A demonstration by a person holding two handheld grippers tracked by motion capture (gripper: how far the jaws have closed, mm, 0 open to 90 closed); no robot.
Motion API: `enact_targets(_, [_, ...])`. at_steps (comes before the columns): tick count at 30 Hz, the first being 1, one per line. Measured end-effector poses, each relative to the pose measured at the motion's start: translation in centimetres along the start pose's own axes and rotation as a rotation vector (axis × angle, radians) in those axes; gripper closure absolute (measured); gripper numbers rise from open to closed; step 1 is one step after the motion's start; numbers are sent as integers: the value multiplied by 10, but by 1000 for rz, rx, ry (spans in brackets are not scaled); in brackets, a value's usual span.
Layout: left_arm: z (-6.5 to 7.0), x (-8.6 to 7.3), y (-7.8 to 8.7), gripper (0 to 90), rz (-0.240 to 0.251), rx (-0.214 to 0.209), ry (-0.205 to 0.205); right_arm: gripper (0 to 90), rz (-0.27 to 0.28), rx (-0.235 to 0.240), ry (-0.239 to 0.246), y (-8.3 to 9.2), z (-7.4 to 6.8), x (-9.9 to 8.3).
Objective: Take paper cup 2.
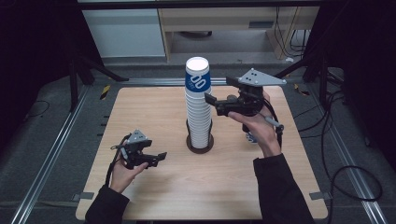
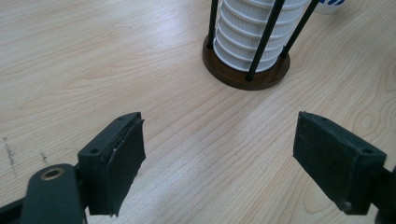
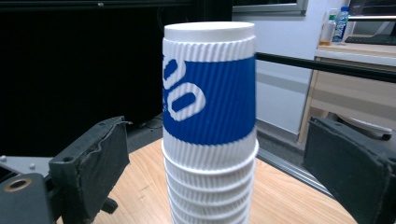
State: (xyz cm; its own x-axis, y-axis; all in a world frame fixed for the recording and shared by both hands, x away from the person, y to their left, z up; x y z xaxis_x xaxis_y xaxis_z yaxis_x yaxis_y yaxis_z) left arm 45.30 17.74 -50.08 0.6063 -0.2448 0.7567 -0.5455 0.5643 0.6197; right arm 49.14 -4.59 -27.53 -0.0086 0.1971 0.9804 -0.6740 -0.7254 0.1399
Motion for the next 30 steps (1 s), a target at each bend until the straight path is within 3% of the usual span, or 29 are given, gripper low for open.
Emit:
enact_targets(19, [0, -1, -1, 158, 0, -4, 1, 66, -3, -5, -15, -58, -3, -7])
enact_targets(30, [-1, 0, 0, 159, 3, -6, 6, 131, -23, -26, -17, -75, -1, -13])
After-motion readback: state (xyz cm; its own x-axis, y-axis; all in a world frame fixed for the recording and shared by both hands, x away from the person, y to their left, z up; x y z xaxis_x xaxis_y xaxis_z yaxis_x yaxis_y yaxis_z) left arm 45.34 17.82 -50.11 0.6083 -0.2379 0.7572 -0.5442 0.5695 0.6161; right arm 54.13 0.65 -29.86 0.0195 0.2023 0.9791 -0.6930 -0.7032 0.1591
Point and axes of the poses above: each handheld gripper's, and its own axes: y roughly backward along the jaws, x roughly out of its top, z roughly to its right, the point moved 10 cm from there along -y, roughly forward along the jaws, and after that the axes turned 10 degrees about y, right-handed, at the moved point
